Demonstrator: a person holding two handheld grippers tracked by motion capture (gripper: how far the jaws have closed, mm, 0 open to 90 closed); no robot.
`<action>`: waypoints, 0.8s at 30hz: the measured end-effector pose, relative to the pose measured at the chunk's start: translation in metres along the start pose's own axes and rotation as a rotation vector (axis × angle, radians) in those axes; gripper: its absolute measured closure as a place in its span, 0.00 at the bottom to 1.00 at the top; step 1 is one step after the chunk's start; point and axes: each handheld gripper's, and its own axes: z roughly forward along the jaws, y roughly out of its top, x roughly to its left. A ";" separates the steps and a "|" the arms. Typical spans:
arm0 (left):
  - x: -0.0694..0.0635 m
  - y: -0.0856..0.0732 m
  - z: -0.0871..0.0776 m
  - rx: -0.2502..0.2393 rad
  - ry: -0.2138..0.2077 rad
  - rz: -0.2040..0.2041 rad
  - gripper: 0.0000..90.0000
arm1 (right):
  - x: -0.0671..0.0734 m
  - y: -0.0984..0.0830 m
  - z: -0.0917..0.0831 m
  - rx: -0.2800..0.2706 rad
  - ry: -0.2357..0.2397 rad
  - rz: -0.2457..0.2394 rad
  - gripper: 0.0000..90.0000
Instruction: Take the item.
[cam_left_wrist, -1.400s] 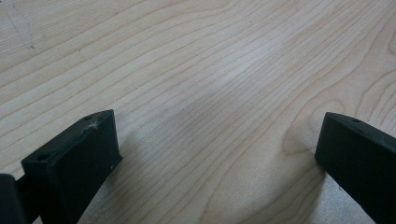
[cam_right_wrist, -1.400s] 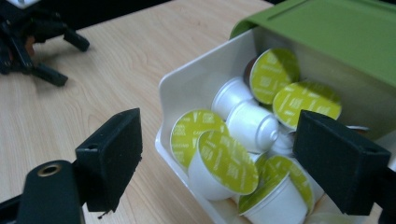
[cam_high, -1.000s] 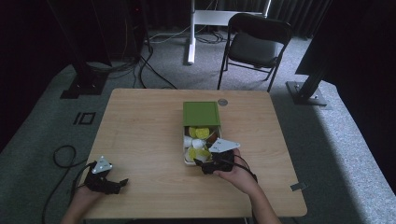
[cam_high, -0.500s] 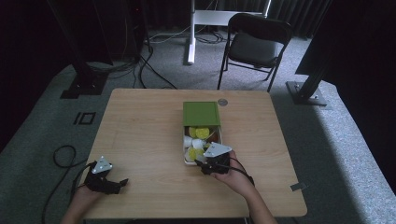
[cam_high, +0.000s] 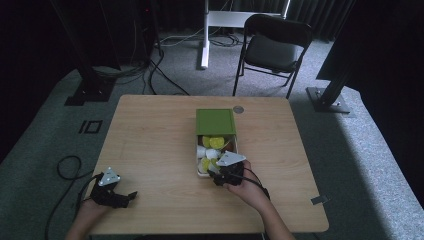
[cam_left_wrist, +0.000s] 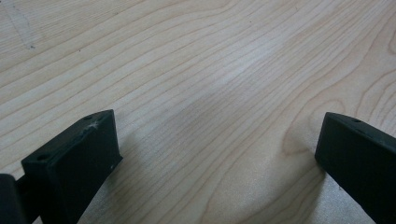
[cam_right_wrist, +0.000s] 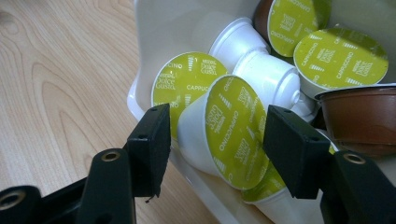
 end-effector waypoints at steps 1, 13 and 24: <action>0.000 0.000 0.000 0.000 0.000 0.000 0.01 | -0.001 0.000 0.000 0.002 0.002 0.002 0.46; 0.000 0.000 0.000 0.001 0.000 0.001 0.01 | -0.001 0.004 0.010 0.040 -0.040 0.102 0.43; 0.000 0.000 0.000 0.000 0.000 0.001 0.01 | -0.001 0.005 0.015 0.051 -0.042 0.187 0.43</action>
